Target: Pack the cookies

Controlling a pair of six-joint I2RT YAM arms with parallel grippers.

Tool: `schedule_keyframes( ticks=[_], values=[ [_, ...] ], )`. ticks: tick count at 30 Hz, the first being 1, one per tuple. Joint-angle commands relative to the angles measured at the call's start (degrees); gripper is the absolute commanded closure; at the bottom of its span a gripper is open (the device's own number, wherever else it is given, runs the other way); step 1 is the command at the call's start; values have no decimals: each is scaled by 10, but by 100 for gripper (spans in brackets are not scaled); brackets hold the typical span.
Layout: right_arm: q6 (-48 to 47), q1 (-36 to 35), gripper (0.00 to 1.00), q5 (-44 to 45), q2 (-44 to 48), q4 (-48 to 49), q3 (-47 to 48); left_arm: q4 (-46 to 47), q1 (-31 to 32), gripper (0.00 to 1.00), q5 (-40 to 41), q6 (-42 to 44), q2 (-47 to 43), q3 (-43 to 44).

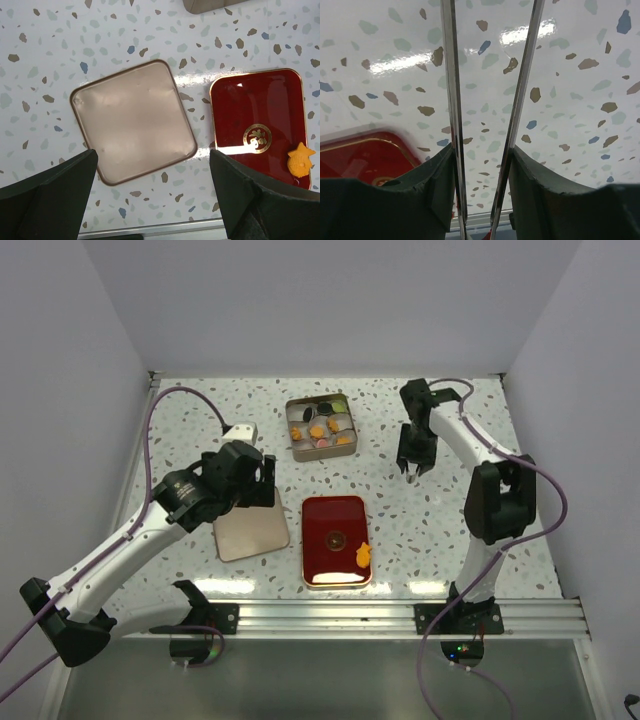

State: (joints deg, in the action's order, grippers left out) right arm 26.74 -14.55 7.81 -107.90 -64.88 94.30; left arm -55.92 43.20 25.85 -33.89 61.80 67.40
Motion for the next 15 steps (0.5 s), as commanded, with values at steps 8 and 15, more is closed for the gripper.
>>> schedule_keyframes(
  ticks=[8,15],
  values=[
    [18,26,56,-50,49,109,-155,-4,0,0,8,-19,-1,14],
    [19,31,39,-66,40,134,-223,-2,0,0,6,-19,-2,11]
  ],
)
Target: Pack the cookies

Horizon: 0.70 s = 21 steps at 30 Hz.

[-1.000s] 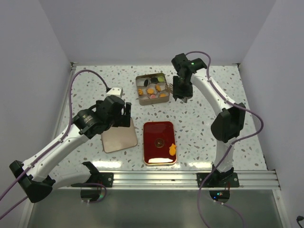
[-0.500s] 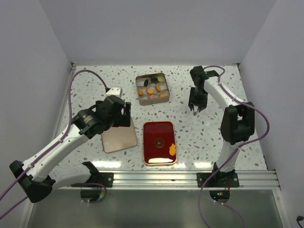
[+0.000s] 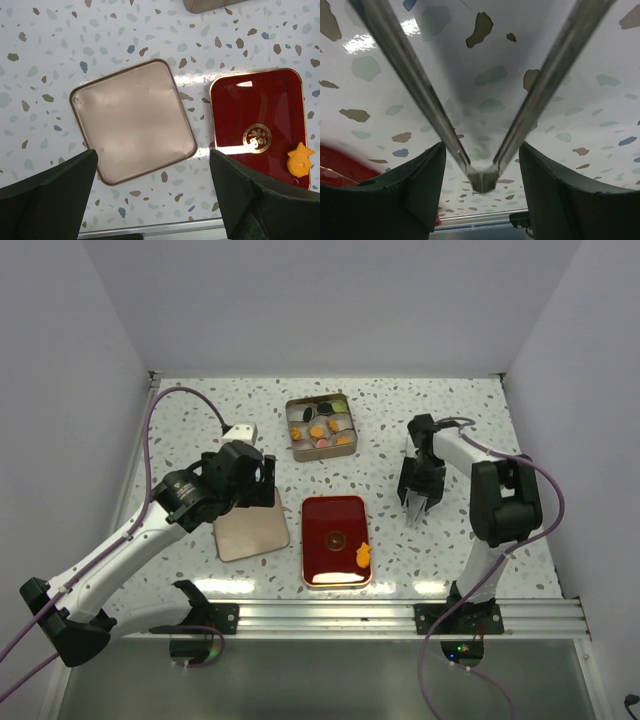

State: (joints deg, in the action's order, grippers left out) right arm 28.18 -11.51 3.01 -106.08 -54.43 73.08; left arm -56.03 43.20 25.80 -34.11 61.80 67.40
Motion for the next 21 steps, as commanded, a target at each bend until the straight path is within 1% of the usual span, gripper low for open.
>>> schedule_keyframes(
  ticks=[1,8,10,13,15,19,21],
  values=[
    [5,2,36,-17,18,31,-14,0,0,0,7,-16,-2,11],
    [6,2,32,-20,5,50,-47,0,0,0,7,-19,-5,4],
    [7,2,29,-15,8,47,-50,0,0,0,8,-22,-11,-2],
    [6,2,23,-1,20,35,-41,0,0,0,7,-25,-13,-7],
    [6,2,17,11,42,14,-22,-4,0,0,8,-27,-14,-7],
    [0,2,13,27,85,-44,31,-15,0,0,10,-30,-19,-1],
    [-1,1,12,12,120,-52,58,-19,0,0,10,-29,-24,0]
  ],
)
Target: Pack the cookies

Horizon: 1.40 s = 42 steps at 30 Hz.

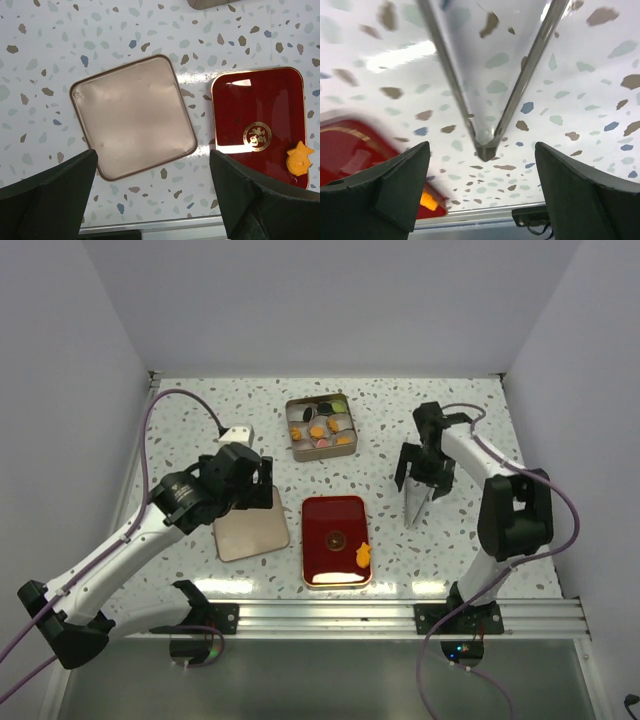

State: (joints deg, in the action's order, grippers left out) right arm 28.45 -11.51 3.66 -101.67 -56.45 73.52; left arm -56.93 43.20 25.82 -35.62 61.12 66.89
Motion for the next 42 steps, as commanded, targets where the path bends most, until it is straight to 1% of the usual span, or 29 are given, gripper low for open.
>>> schedule_keyframes(
  ticks=[1,3,4,5,6,8,9,11,12,13,15,16,18,21,27,29,32,34,35,36,37,38,39,41,42],
  values=[
    [-5,0,11,-12,89,-26,59,-11,0,0,8,-13,-18,5],
    [-8,-9,7,-65,140,-10,64,-18,0,0,3,-11,-21,8],
    [-5,-14,1,-85,161,10,63,-21,0,0,1,-11,-28,10],
    [-1,-22,1,-109,179,20,60,-26,0,0,-2,-9,-33,10],
    [12,-48,2,-114,219,32,58,-27,0,0,-2,-9,-45,10],
    [27,-87,1,-108,258,72,43,-37,0,0,-2,-9,-58,8],
    [47,-132,1,-102,293,94,38,-42,0,0,-1,-10,-70,7],
    [75,-170,1,-89,327,113,16,-60,0,0,3,-17,-80,9],
    [112,-191,1,-90,340,119,6,-67,0,0,2,-21,-90,14],
    [133,-197,2,-95,368,127,-13,-80,0,0,-2,-25,-95,18],
    [185,-212,1,-99,395,129,-26,-93,0,0,-4,-32,-111,31],
    [200,-217,1,-96,427,130,-33,-106,0,0,-4,-37,-116,35],
    [233,-228,1,-88,458,129,-37,-117,0,0,0,-41,-138,36],
    [259,-228,1,-83,502,114,-29,-125,1,0,4,-39,-164,30],
    [271,-228,1,-45,546,16,16,-125,1,0,-2,-29,-193,24],
    [272,-228,1,-17,556,3,22,-114,1,0,3,-17,-201,29],
    [274,-228,1,16,575,9,10,-73,1,0,24,10,-217,25],
    [260,-228,1,22,568,24,7,-21,0,0,49,34,-230,14],
    [253,-228,1,27,561,27,8,3,0,0,59,45,-245,-5],
    [233,-228,1,28,543,33,15,61,0,0,70,73,-253,-20],
    [221,-228,1,27,534,34,20,92,0,0,87,92,-261,-40],
    [206,-228,1,23,525,37,25,125,1,0,92,115,-274,-85],
    [174,-228,1,14,513,36,37,176,0,0,97,134,-277,-104],
    [120,-228,1,3,466,33,64,227,0,0,149,174,-257,-149],
    [103,-228,1,-1,466,33,70,246,0,0,150,192,-244,-163]
  ],
)
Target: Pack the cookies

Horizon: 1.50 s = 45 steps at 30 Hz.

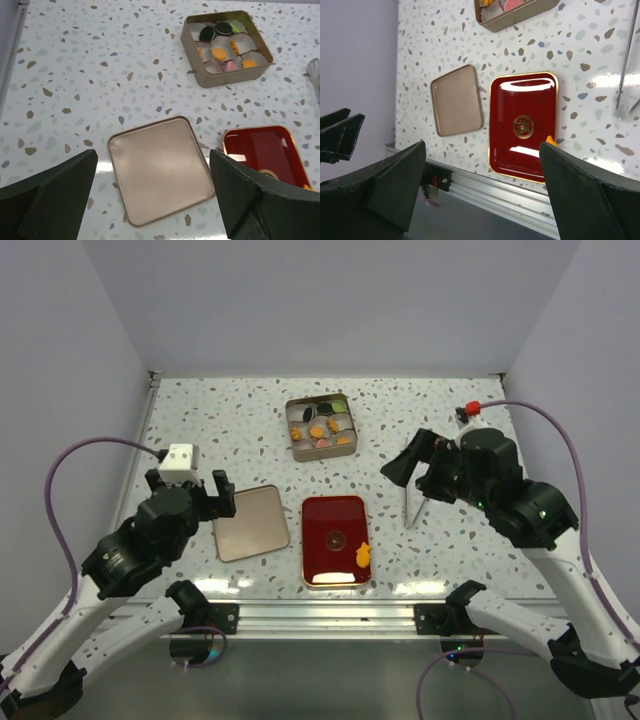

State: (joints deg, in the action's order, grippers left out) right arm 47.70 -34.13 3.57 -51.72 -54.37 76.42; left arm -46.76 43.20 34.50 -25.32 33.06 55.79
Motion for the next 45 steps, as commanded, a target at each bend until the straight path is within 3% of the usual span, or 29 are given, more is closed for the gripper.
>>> schedule_keyframes(
  ticks=[1,4,6,10,11,18,22,26,29,30,34,36,41,45],
  values=[
    [-103,-1,1,-3,-56,12,46,164,0,0,72,107,53,-66],
    [-147,-1,1,-34,-86,27,58,265,-7,0,88,177,125,-119],
    [-170,-1,1,-54,-115,30,68,361,-53,0,87,206,161,-168],
    [-202,-1,1,-96,-149,39,86,502,-237,0,-44,175,184,-246],
    [-209,-1,1,-96,-155,39,88,526,-255,0,-55,173,189,-275],
    [-228,-1,1,-89,-159,59,75,788,-298,0,-85,222,259,-386],
    [-221,-1,1,-60,-171,57,77,867,-318,0,-84,224,333,-398],
    [-220,-1,1,-69,-209,28,106,804,-321,0,-59,196,339,-347],
    [-217,-1,1,-104,-262,-1,122,681,-327,0,-67,150,309,-291],
    [-217,-1,1,-114,-276,-23,144,605,-329,0,-88,135,303,-276],
    [-212,-1,2,-122,-329,-54,181,471,-334,0,-184,116,303,-224],
    [-212,-1,1,-114,-347,-66,198,389,-334,0,-192,93,312,-200],
    [-242,-1,2,-118,-377,-96,231,282,-348,1,-189,49,304,-190],
    [-262,-1,1,-119,-380,-110,231,275,-384,3,-212,20,307,-207]
  ],
)
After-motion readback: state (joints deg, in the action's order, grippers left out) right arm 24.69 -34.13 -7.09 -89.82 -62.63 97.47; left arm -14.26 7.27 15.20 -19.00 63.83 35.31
